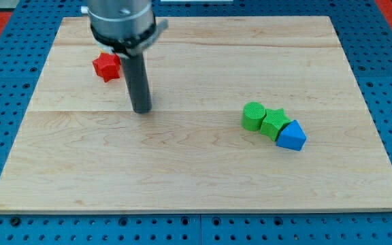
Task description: Move the blue cube closer to red star
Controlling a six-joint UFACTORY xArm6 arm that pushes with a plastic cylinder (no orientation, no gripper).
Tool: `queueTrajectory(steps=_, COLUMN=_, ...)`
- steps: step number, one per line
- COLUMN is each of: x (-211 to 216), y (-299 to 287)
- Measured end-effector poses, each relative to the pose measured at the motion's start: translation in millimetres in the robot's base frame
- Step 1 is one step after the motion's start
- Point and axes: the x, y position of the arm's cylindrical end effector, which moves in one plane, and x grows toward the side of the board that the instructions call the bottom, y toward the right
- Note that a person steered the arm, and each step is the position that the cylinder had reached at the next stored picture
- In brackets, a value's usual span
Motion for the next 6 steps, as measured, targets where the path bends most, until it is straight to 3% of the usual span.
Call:
queueTrajectory(steps=1, x=-1, y=-8)
queueTrajectory(steps=2, x=-5, y=45)
queueTrajectory(steps=3, x=-22, y=55)
queueTrajectory(steps=4, x=-22, y=5)
queueTrajectory(steps=6, x=-56, y=-9)
